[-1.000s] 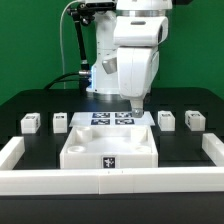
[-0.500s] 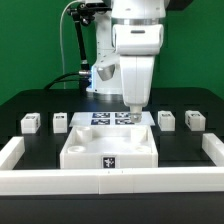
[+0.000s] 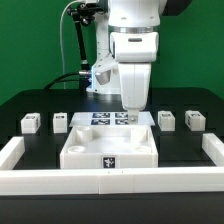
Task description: Assemble square table
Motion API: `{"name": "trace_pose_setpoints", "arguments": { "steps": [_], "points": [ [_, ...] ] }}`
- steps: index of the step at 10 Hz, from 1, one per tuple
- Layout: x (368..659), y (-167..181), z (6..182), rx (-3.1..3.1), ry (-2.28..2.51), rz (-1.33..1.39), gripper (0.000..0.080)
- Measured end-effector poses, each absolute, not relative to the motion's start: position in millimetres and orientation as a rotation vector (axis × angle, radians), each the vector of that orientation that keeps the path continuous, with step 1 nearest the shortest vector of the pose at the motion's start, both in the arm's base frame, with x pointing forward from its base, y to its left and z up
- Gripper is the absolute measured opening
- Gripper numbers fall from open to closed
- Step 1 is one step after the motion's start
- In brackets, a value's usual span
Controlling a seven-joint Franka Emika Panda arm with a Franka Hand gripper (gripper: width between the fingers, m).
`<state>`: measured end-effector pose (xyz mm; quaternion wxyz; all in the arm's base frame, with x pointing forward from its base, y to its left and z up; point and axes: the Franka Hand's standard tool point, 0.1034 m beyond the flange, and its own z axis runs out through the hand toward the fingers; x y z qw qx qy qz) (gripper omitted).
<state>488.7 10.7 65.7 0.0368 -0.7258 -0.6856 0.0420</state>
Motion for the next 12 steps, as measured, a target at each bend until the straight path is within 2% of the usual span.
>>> {"name": "trace_pose_setpoints", "arguments": {
  "steps": [7,10,12],
  "points": [
    [422.3,-15.6,38.0,-2.208,-2.074,0.151,0.0650],
    [429.7,-19.8,36.0,-2.222,-2.065,0.141,0.0650],
    [428.3,-18.4,27.9,-2.217,-2.055,0.149,0.0650]
  ]
}}
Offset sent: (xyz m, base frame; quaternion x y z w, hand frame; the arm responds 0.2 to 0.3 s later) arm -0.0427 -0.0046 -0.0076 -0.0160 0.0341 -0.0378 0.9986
